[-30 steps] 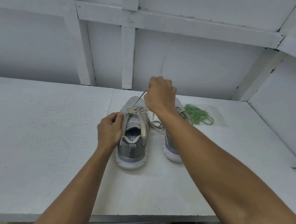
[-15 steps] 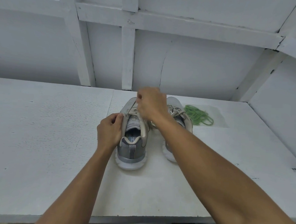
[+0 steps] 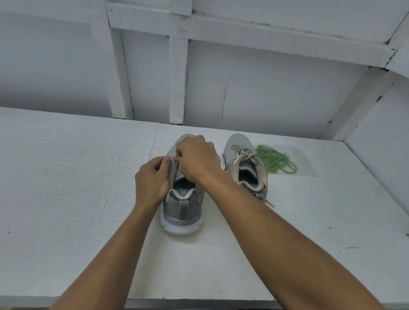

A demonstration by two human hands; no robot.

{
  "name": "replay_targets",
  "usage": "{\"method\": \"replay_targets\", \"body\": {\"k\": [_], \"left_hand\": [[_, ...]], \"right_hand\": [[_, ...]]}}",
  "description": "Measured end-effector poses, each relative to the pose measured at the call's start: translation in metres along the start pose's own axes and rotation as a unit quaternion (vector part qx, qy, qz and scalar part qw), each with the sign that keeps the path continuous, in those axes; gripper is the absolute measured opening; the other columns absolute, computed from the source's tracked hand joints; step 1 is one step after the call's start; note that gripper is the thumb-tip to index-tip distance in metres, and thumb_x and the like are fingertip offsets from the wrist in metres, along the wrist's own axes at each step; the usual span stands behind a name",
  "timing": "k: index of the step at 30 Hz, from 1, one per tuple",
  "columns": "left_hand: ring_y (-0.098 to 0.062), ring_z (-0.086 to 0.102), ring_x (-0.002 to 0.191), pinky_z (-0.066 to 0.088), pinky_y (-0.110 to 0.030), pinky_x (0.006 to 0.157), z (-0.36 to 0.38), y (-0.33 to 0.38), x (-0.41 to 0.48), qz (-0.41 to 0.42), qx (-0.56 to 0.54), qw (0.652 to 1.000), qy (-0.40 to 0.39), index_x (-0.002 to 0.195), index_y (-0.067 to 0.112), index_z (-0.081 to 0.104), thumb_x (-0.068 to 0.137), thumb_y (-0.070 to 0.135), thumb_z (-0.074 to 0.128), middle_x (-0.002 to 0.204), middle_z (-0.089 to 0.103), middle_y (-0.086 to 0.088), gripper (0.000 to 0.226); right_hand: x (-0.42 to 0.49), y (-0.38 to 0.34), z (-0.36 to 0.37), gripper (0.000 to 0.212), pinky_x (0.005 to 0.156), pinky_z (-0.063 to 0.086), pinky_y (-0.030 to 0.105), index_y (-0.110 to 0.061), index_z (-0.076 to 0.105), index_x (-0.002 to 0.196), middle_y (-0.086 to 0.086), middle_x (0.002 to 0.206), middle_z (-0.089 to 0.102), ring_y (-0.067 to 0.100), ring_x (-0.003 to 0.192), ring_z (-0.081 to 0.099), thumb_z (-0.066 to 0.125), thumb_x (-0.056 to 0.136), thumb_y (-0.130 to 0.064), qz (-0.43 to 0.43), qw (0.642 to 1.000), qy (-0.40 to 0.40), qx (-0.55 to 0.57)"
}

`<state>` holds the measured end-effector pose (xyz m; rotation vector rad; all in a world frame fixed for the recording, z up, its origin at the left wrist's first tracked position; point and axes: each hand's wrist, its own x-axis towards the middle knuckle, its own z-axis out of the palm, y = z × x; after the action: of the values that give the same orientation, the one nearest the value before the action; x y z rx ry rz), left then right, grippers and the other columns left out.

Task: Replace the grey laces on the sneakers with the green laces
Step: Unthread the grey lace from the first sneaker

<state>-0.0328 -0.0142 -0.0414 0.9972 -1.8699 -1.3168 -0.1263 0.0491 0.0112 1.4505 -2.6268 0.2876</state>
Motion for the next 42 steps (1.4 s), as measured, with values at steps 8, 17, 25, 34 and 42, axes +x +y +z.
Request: {"method": "replay_targets", "body": {"k": [8,17,25,34,42], "left_hand": [[-0.015,0.062,0.092,0.049,-0.034,0.085,0.000,-0.002,0.002,-0.009,-0.007,1.000,-0.002,0.100,0.021,0.074,0.097,0.036,0.052,0.090,0.070,0.009,0.027],[-0.013,0.061,0.091,0.047,-0.031,0.083,-0.001,0.000,0.001,-0.013,-0.008,1.000,0.000,0.101,0.021,0.074,0.097,0.035,0.052,0.088,0.068,0.011,0.026],[-0.013,0.060,0.092,0.043,-0.028,0.081,-0.001,0.001,-0.001,-0.014,-0.009,1.000,0.003,0.105,0.020,0.074,0.097,0.035,0.053,0.092,0.067,0.009,0.026],[-0.015,0.060,0.096,0.047,-0.033,0.087,-0.001,0.000,0.002,-0.001,0.012,1.000,-0.012,0.105,0.021,0.072,0.097,0.036,0.051,0.098,0.069,0.006,0.027],[-0.021,0.050,0.121,0.035,-0.026,0.096,-0.006,0.023,0.023,0.148,0.187,0.961,-0.138,0.128,0.019,0.062,0.098,0.013,0.040,0.132,0.056,-0.008,0.037]], "right_hand": [[0.006,0.015,-0.019,0.019,0.073,0.046,0.037,-0.009,0.059,0.093,0.009,0.105,0.059,0.031,0.093,0.056,0.048,0.082,0.002,0.061,0.993,0.005,0.103],[0.008,0.024,-0.028,0.025,0.077,0.045,0.038,-0.003,0.057,0.100,0.013,0.111,0.056,0.031,0.099,0.055,0.043,0.083,0.009,0.078,0.988,0.023,0.132],[0.014,0.051,-0.042,0.018,0.073,0.047,0.038,-0.006,0.059,0.098,0.010,0.106,0.058,0.031,0.093,0.055,0.046,0.086,-0.001,0.121,0.987,0.089,0.061],[0.001,0.040,-0.030,0.013,0.080,0.054,0.036,-0.021,0.068,0.082,0.002,0.097,0.069,0.022,0.088,0.063,0.066,0.085,-0.034,0.154,0.971,-0.057,0.175],[-0.030,0.024,0.007,0.028,0.070,0.037,0.031,-0.016,0.058,0.092,0.010,0.102,0.065,0.028,0.088,0.056,0.039,0.100,-0.036,0.208,0.945,-0.022,0.252]]}}
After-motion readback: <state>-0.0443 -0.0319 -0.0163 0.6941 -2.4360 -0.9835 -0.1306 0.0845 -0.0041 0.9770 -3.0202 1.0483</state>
